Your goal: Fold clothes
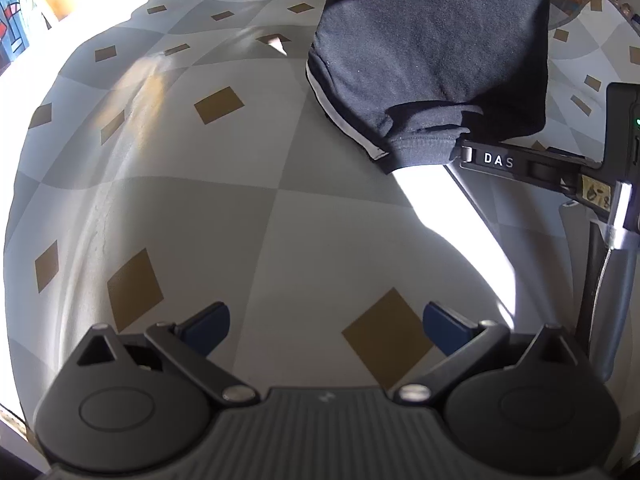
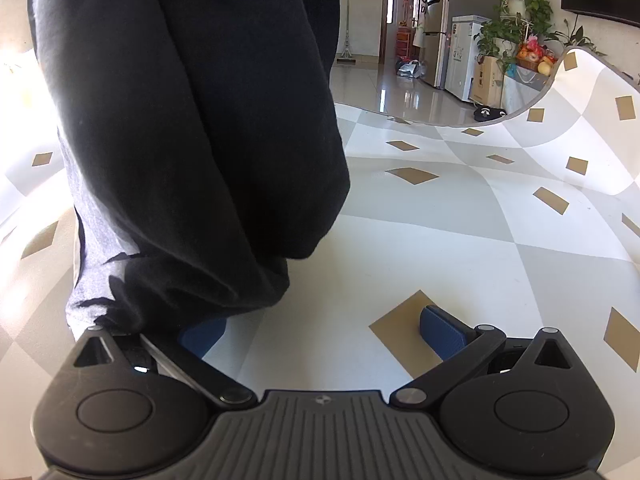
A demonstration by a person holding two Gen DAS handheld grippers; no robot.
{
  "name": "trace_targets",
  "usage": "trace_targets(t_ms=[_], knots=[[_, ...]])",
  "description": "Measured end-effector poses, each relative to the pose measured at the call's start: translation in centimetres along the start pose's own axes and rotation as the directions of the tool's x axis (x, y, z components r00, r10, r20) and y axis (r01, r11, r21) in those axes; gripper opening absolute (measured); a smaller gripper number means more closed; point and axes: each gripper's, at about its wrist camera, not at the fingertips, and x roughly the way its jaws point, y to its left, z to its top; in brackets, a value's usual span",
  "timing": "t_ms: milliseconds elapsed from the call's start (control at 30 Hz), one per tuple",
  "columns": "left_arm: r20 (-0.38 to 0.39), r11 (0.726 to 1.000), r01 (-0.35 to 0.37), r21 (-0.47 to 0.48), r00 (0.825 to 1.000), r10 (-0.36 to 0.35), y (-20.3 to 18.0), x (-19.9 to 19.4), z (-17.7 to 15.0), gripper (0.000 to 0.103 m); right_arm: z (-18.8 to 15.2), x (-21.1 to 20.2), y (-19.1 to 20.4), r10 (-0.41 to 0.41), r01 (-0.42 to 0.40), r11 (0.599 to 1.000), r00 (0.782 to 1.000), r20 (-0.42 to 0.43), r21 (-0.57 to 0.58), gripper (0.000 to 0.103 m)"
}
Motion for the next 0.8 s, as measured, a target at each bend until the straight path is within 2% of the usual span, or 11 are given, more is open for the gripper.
trace_targets(t_ms=[200, 300, 800], knots=[[0.02, 1.0, -0.007, 0.012, 1.0, 0.007, -0.56, 0.03, -0.17, 0.103, 0.0, 0.0, 0.0, 0.0, 0.0, 1.0, 1.0, 0.0, 0.0, 0.103], [0.0, 1.0, -0.011, 0.02, 1.0, 0.011, -0.94, 0.09, 0.41, 0.103, 0.01, 0.0, 0.0, 0.0, 0.0, 1.0, 1.0, 0.0, 0.0, 0.103], [0.004, 0.998, -0.037, 0.041, 0.999, 0.037, -0.48, 0.63, -0.08, 0.103, 0.15, 0.3, -0.13, -0.001, 0.001, 1.0, 1.0, 0.0, -0.001, 0.103]])
